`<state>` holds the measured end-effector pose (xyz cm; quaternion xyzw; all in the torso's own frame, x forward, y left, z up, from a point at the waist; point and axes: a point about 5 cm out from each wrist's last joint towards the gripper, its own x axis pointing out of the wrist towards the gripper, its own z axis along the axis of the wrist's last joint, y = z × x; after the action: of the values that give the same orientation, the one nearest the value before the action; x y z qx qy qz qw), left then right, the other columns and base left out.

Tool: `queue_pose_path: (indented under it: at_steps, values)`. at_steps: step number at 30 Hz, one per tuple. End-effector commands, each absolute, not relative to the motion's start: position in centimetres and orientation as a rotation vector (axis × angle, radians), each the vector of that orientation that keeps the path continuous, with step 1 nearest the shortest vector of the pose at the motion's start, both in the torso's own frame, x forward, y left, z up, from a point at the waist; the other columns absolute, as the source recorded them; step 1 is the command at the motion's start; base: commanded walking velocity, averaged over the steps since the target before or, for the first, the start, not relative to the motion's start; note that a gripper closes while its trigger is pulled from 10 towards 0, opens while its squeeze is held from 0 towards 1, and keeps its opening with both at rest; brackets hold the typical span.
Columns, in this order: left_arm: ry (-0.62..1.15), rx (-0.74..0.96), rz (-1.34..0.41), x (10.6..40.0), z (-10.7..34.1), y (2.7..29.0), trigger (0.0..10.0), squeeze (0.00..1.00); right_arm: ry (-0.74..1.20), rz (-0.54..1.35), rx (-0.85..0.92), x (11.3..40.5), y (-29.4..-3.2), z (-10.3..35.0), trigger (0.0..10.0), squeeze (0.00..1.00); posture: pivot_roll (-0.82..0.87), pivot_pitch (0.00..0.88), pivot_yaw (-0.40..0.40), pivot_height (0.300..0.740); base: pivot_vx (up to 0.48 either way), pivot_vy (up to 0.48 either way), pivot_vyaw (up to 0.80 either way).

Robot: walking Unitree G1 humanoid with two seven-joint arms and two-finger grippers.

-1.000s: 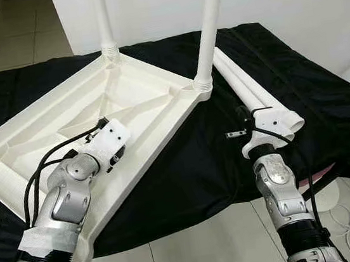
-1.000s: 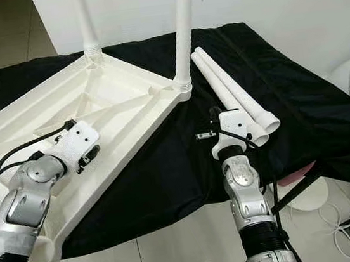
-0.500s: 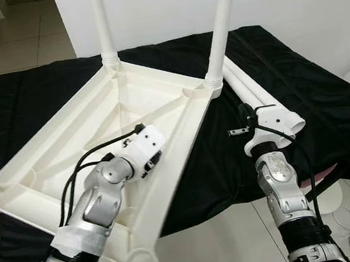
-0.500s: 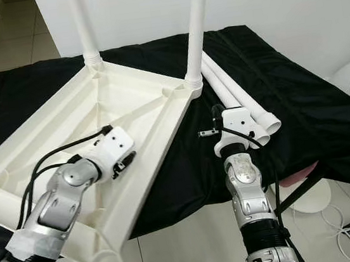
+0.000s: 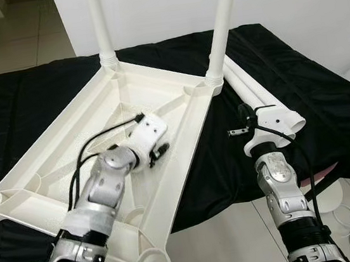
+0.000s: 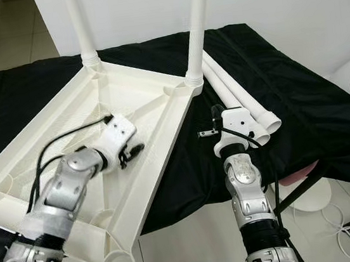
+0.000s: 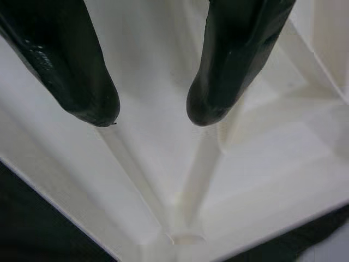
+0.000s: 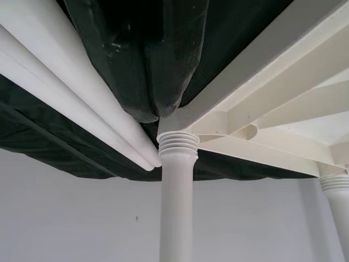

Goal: Building children table

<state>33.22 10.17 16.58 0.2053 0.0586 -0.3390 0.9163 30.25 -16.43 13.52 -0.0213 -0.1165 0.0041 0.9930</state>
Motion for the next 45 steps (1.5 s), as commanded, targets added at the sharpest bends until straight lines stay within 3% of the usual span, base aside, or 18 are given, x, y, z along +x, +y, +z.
queue_pose_path:
  at_steps: [1,7,13,15,17,29,45]
  values:
    - [0.034,0.364,-0.633,33.5,17.8,11.4,10.0,0.00,-0.229,0.004,-0.051,30.0,-16.6,13.3,10.0,0.00,0.01,0.000,0.003,0.740,0.000,0.000,0.00]
    - [-0.108,0.319,-0.813,31.6,19.2,12.4,10.0,0.00,-0.224,0.006,-0.059,29.9,-16.7,13.3,10.0,0.00,0.01,0.005,-0.005,0.740,0.000,0.000,0.00]
    - [-0.134,0.280,-0.962,29.9,19.2,12.6,10.0,0.00,-0.223,0.010,-0.064,30.0,-16.7,13.3,10.0,0.00,0.02,0.010,-0.012,0.740,0.000,0.000,0.00]
    - [-0.138,0.275,-1.134,27.6,18.9,12.7,10.0,0.00,-0.223,0.016,-0.067,30.1,-16.7,13.3,10.0,0.00,0.02,0.012,-0.016,0.740,0.000,0.000,0.00]
    - [-0.137,0.277,-1.152,27.3,18.8,12.7,10.0,0.00,-0.223,0.017,-0.068,30.0,-16.7,13.4,10.0,0.00,0.02,0.012,-0.016,0.740,0.000,0.000,0.00]
    - [0.069,0.357,-1.340,24.1,16.2,14.7,10.0,0.00,-0.224,0.016,-0.077,30.3,-17.0,13.5,10.0,0.00,0.03,0.004,-0.025,0.740,0.000,0.000,0.00]
    - [0.280,0.484,-1.506,21.1,13.8,15.5,10.0,0.00,-0.227,0.029,-0.085,30.4,-17.0,13.6,10.0,0.00,0.03,0.000,-0.030,0.740,0.000,0.000,0.00]
